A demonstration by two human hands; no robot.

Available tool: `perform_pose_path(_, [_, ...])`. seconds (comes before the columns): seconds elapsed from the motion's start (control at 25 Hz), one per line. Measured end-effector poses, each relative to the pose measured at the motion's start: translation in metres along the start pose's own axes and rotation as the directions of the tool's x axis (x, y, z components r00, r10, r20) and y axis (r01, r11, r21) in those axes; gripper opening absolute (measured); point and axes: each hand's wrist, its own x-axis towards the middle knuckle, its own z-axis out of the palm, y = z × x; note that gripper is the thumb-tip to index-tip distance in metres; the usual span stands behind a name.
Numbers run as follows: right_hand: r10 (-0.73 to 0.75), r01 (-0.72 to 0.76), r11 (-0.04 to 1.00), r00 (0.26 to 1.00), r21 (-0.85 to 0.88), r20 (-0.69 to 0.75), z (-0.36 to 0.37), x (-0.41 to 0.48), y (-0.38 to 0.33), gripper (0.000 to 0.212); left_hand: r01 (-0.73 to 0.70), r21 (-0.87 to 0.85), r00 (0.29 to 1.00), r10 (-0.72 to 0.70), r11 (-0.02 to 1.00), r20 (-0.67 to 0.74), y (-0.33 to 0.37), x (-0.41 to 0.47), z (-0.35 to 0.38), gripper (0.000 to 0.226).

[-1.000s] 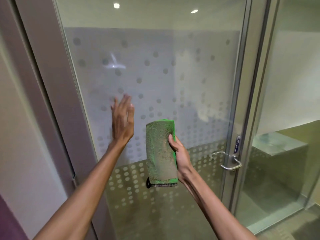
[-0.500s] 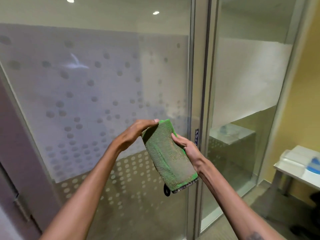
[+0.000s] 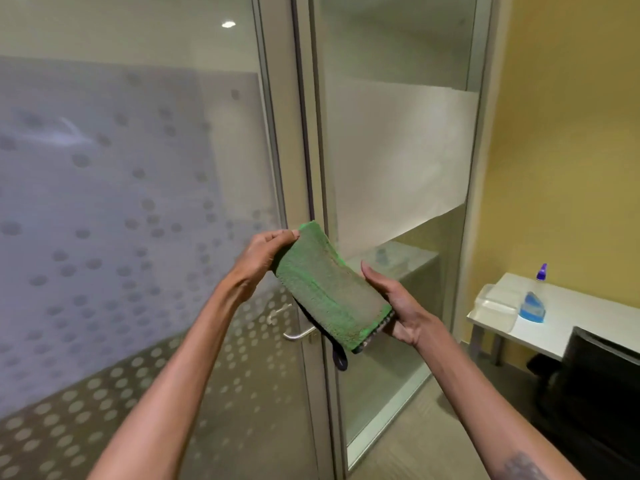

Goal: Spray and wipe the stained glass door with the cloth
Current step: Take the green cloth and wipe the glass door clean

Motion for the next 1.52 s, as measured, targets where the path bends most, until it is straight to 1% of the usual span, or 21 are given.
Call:
perform_pose_path(0.08, [-0.07,0.07,0.991,0.998,0.113,-0.003,-0.039,-0.012,-0.011,0.068,0.022,-0.088,0.993,-0.032,0.996,-0.114,0.003,0.027,0.023,0.049])
perform_pose_path(0.16, [-0.139,0.138,0.969,0.99,0.204,-0.009,-0.076,-0.025,-0.02,0.077,0.055,-0.16,0.98,-0.083,0.986,-0.18,0.001,0.053,0.053,0.036])
perform_pose_path(0.2, [-0.171,0.173,0.964,0.985,0.201,-0.031,-0.092,-0.031,-0.023,0.077,0.068,-0.185,0.975,-0.104,0.98,-0.194,-0.001,0.063,0.068,0.032])
perform_pose_path(0.24, [-0.201,0.21,0.962,0.977,0.177,-0.068,-0.108,-0.037,-0.027,0.073,0.082,-0.212,0.972,-0.125,0.974,-0.199,-0.005,0.073,0.085,0.031])
perform_pose_path(0.32, [-0.253,0.273,0.955,0.954,0.12,-0.16,-0.14,-0.046,-0.032,0.062,0.119,-0.247,0.967,-0.169,0.962,-0.19,-0.015,0.089,0.121,0.032])
perform_pose_path(0.4, [-0.281,0.304,0.95,0.929,0.067,-0.239,-0.169,-0.055,-0.037,0.056,0.164,-0.268,0.963,-0.214,0.949,-0.166,-0.026,0.103,0.152,0.032])
perform_pose_path(0.6, [-0.318,0.346,0.938,0.861,-0.001,-0.397,-0.237,-0.069,-0.055,0.057,0.263,-0.277,0.956,-0.289,0.924,-0.057,-0.041,0.147,0.223,0.031])
perform_pose_path(0.72, [-0.32,0.358,0.934,0.809,-0.019,-0.492,-0.282,-0.067,-0.067,0.047,0.334,-0.271,0.939,-0.345,0.903,0.008,-0.052,0.184,0.262,0.029])
perform_pose_path(0.8, [-0.31,0.339,0.94,0.785,-0.046,-0.536,-0.303,-0.063,-0.075,0.044,0.387,-0.28,0.92,-0.388,0.878,0.054,-0.063,0.206,0.28,0.022])
perform_pose_path(0.92, [-0.288,0.301,0.95,0.755,-0.078,-0.589,-0.348,-0.05,-0.092,0.045,0.43,-0.278,0.903,-0.409,0.859,0.132,-0.084,0.251,0.315,0.012])
perform_pose_path(1.0, [-0.266,0.254,0.961,0.74,-0.109,-0.618,-0.381,-0.038,-0.111,0.037,0.447,-0.271,0.894,-0.419,0.852,0.159,-0.101,0.289,0.341,0.01])
perform_pose_path(1.12, [-0.247,0.164,0.969,0.715,-0.186,-0.654,-0.436,-0.014,-0.14,0.027,0.458,-0.229,0.885,-0.416,0.859,0.209,-0.122,0.346,0.379,0.012])
perform_pose_path(1.24, [-0.252,0.114,0.964,0.685,-0.242,-0.684,-0.487,0.007,-0.161,0.03,0.458,-0.187,0.876,-0.406,0.869,0.259,-0.144,0.4,0.415,0.013])
perform_pose_path(1.36, [-0.242,0.094,0.967,0.64,-0.238,-0.73,-0.534,0.018,-0.174,0.03,0.474,-0.183,0.861,-0.41,0.861,0.3,-0.164,0.443,0.456,0.021])
perform_pose_path(1.52, [-0.218,0.069,0.974,0.557,-0.218,-0.801,-0.599,0.02,-0.184,0.03,0.523,-0.182,0.817,-0.43,0.832,0.384,-0.19,0.49,0.514,0.023])
